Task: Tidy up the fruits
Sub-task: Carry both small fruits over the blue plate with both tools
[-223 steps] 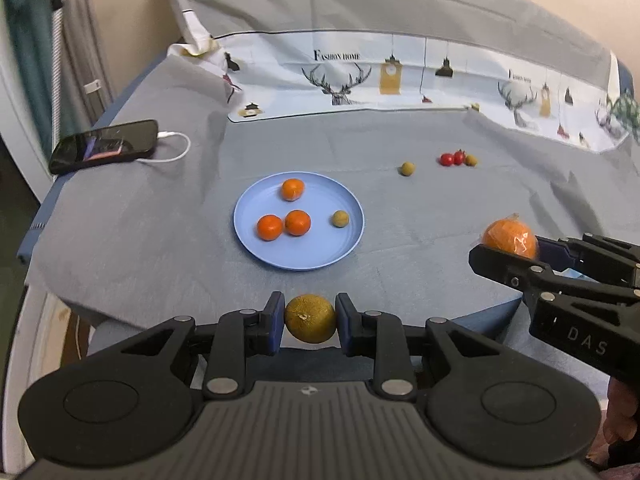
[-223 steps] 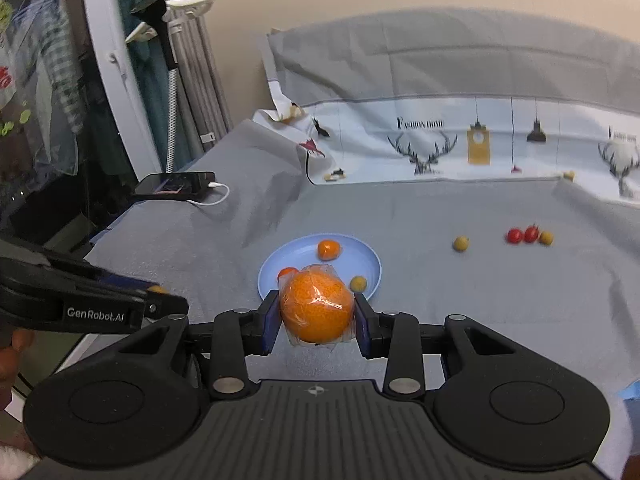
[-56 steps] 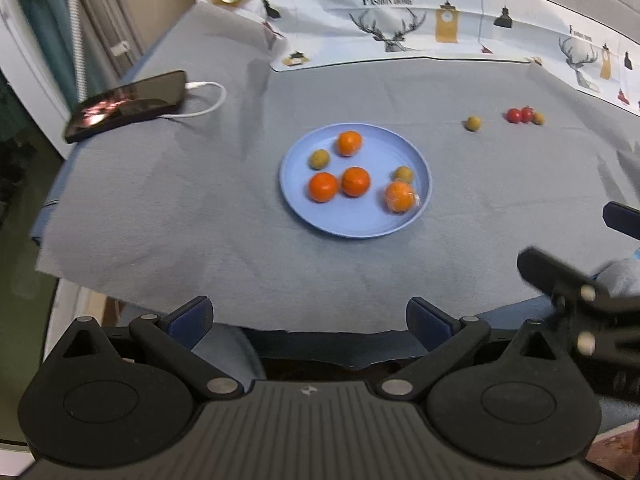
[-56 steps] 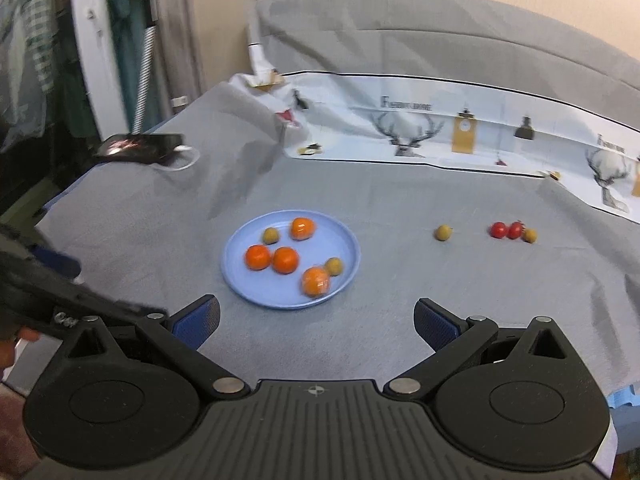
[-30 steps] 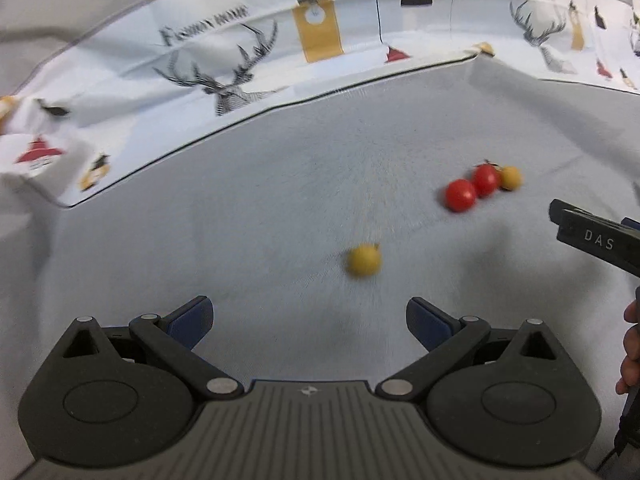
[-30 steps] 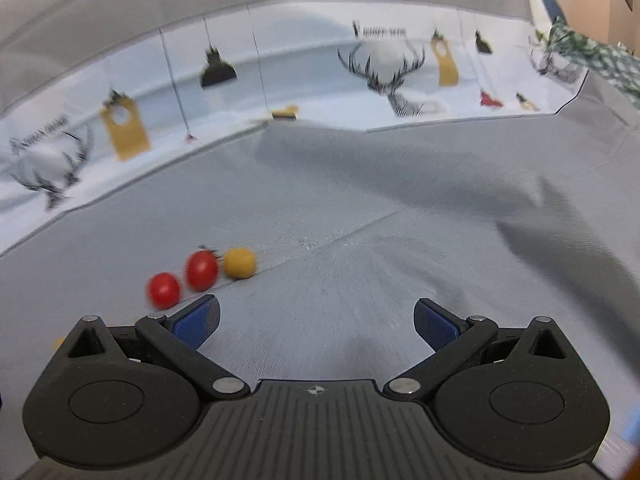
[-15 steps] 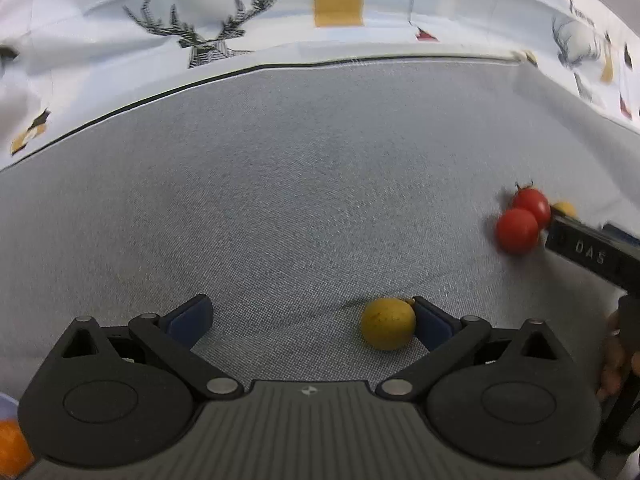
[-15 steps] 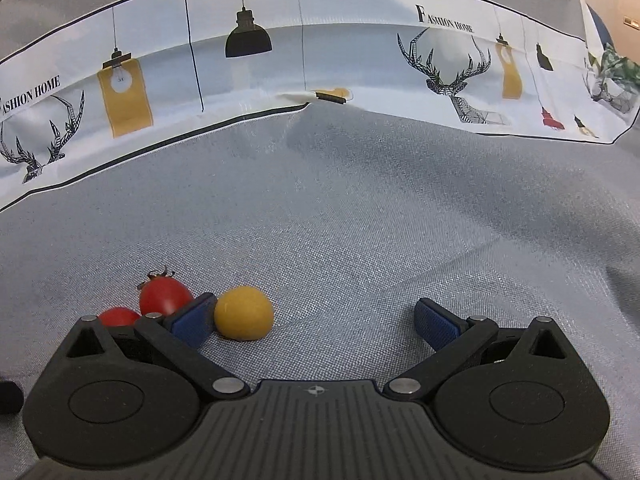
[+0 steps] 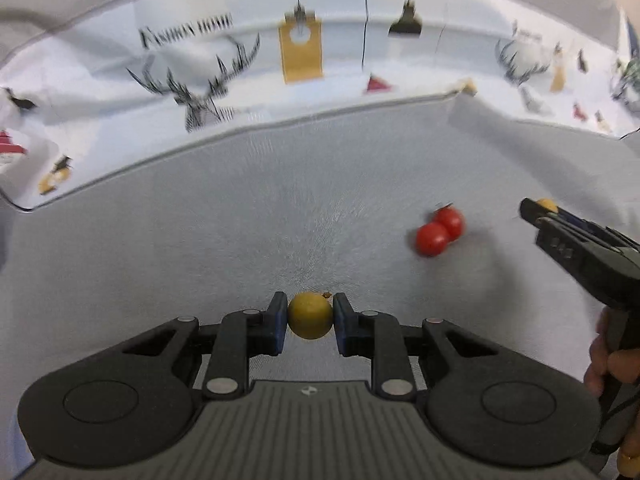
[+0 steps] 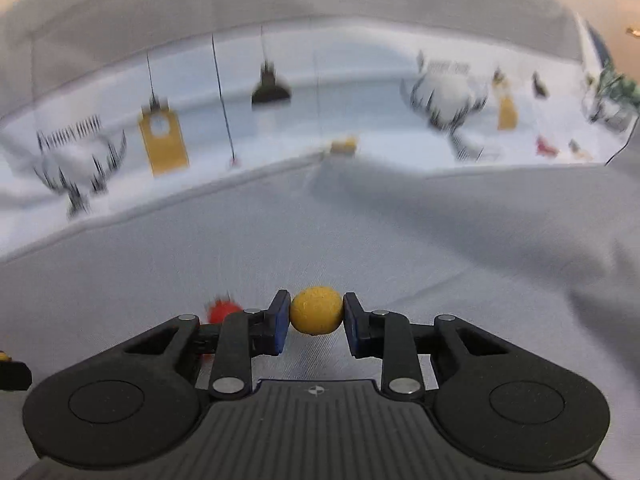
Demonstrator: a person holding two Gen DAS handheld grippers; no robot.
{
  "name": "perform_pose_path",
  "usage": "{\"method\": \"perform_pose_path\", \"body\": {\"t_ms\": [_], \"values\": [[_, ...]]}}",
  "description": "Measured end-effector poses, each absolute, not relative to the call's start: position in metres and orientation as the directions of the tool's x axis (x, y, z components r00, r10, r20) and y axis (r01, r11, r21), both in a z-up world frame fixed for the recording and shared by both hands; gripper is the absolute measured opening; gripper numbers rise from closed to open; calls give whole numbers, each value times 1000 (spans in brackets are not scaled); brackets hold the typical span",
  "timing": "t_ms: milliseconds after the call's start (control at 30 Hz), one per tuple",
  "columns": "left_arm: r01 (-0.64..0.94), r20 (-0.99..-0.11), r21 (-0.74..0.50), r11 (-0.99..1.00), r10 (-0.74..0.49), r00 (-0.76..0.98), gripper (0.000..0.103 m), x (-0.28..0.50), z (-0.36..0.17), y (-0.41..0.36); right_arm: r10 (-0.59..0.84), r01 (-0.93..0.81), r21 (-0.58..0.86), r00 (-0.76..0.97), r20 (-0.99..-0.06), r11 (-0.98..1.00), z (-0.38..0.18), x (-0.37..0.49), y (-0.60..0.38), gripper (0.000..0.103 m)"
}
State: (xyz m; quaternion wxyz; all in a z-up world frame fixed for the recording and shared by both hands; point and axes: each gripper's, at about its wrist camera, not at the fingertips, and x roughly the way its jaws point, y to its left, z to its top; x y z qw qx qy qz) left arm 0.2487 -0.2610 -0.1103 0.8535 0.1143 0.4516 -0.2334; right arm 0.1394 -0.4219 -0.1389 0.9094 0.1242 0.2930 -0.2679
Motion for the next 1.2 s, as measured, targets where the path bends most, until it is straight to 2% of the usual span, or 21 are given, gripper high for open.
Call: {"method": "perform_pose_path", "body": {"t_ms": [233,500,633,867,1200], "values": [[500,-806,-52,865,-332,490,26,170,-31,-192,-308,442,136,785,-538,887,-53,48,-358,30],[430,-817,-3,903,-250,520,26,71,6,-87,37,162,293,819,-573,942,1,-28,-257,30],[387,-812,-7,922,-231,536,26,30,12,-38,135,30,265,804,-579,964,16,-51,-201,30],[328,-764,-5,944,-215,608,26,-30,23,13,198,-116,174,784,-589,978,33,-87,-137,30],[283,-698,-61,957,-244,673,26,-65,41,45,176,-157,82,799,-575,984,51,-114,-110,30]]}}
